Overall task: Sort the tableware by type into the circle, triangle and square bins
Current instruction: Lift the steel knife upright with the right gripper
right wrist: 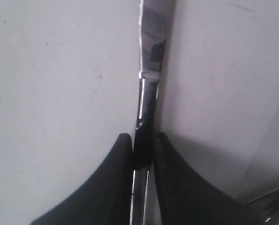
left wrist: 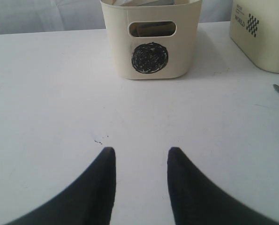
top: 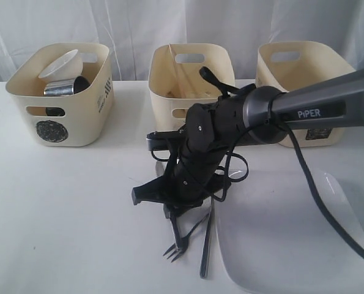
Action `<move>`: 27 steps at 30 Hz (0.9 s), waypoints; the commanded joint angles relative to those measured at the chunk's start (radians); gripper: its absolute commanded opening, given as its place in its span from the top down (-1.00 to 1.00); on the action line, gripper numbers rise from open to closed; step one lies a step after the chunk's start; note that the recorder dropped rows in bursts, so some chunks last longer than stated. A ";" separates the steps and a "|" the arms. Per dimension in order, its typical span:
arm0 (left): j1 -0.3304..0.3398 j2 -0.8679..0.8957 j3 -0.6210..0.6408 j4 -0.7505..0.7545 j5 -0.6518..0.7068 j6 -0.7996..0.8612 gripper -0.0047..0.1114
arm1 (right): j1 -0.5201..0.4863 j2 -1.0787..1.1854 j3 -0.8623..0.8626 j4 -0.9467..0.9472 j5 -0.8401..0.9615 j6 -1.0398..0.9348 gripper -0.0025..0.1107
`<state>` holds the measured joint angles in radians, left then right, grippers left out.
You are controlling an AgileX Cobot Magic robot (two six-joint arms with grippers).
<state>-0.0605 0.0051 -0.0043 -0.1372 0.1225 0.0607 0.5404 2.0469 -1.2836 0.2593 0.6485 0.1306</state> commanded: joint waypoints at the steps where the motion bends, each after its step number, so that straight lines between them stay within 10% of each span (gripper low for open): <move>1: -0.001 -0.005 0.004 -0.007 0.004 -0.001 0.20 | 0.008 0.040 0.016 -0.007 0.034 0.004 0.87; 27: -0.001 -0.005 0.004 -0.007 0.004 -0.001 0.20 | 0.015 -0.139 0.016 -0.048 0.013 0.004 0.77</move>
<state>-0.0605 0.0051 -0.0043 -0.1372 0.1225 0.0607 0.5478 1.9146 -1.2727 0.2425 0.6454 0.1376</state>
